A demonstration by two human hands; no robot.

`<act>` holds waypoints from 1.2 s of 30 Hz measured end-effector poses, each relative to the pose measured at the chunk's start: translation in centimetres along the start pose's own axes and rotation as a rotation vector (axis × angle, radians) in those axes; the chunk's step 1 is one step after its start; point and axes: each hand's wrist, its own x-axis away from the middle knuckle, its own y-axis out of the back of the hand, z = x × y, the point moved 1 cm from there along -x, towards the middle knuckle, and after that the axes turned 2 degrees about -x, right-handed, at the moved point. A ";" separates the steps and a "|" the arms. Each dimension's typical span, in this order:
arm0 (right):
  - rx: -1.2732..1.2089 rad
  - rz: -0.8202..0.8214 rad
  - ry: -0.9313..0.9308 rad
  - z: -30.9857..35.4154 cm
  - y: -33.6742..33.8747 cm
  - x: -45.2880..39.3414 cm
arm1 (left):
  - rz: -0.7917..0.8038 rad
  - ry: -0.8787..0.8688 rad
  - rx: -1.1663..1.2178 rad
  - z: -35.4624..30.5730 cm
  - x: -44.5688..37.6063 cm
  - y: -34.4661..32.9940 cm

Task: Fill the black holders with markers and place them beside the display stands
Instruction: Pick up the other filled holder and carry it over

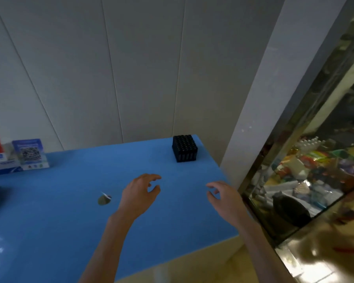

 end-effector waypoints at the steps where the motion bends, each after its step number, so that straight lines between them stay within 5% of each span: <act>1: -0.001 0.021 -0.001 -0.8 0.2 -1.2 | -0.008 0.016 -0.005 -0.4 -1.0 -0.5; 23: -0.062 0.321 0.057 -12.9 -1.3 -23.7 | 0.114 0.342 -0.118 -1.7 -16.7 -12.0; 36: -0.035 0.509 -0.012 -15.8 -7.9 -32.8 | 0.335 0.469 -0.211 0.8 -24.8 -17.2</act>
